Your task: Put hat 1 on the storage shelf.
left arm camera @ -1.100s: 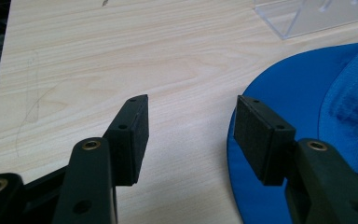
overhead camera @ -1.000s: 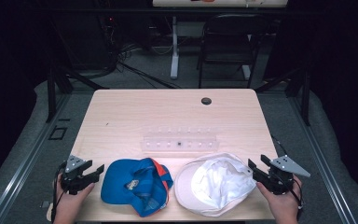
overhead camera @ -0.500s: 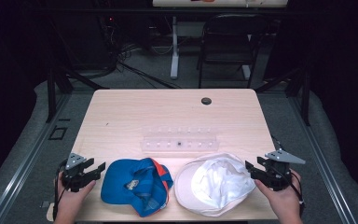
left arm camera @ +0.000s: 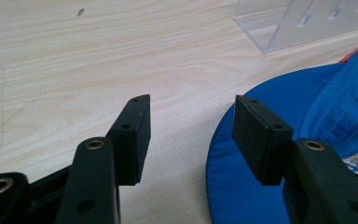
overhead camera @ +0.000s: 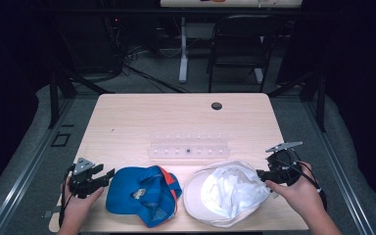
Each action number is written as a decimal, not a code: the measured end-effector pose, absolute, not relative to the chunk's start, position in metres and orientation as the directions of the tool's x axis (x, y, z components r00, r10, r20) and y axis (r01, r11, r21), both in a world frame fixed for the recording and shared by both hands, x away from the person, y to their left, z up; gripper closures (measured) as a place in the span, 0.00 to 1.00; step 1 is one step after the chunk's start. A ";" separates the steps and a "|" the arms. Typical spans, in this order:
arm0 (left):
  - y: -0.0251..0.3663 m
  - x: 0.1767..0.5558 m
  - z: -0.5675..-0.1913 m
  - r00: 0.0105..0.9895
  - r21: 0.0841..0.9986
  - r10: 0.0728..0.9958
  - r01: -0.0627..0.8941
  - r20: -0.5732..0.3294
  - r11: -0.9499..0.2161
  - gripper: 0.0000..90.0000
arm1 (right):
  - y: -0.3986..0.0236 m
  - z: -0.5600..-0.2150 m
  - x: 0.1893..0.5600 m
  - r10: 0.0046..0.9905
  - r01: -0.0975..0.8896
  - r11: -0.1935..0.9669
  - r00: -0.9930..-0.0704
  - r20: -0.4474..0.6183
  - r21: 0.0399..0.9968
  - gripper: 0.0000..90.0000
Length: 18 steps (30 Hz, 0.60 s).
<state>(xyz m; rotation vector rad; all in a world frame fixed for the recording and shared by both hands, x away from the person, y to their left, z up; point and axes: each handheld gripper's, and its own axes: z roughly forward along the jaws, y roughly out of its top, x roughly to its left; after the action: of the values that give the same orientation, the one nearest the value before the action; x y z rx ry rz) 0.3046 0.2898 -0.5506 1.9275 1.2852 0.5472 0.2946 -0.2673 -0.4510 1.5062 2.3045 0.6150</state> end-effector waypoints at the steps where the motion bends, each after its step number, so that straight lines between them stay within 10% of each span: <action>1: 0.289 0.305 -0.551 0.405 0.775 0.913 0.592 -0.050 -0.220 0.53 | -0.266 -0.449 0.296 0.917 0.788 0.359 -0.397 -0.031 0.500 0.57; 18: 0.297 0.298 -0.552 0.387 0.765 0.921 0.607 -0.048 -0.215 0.53 | -0.279 -0.458 0.316 0.937 0.911 0.294 -0.335 0.101 0.288 0.56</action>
<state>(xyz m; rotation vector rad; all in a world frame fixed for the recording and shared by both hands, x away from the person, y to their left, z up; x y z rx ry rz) 0.2984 0.2971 -0.5517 1.9270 1.3114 0.5545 0.3156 -0.2787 -0.4584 1.7588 2.4564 0.4526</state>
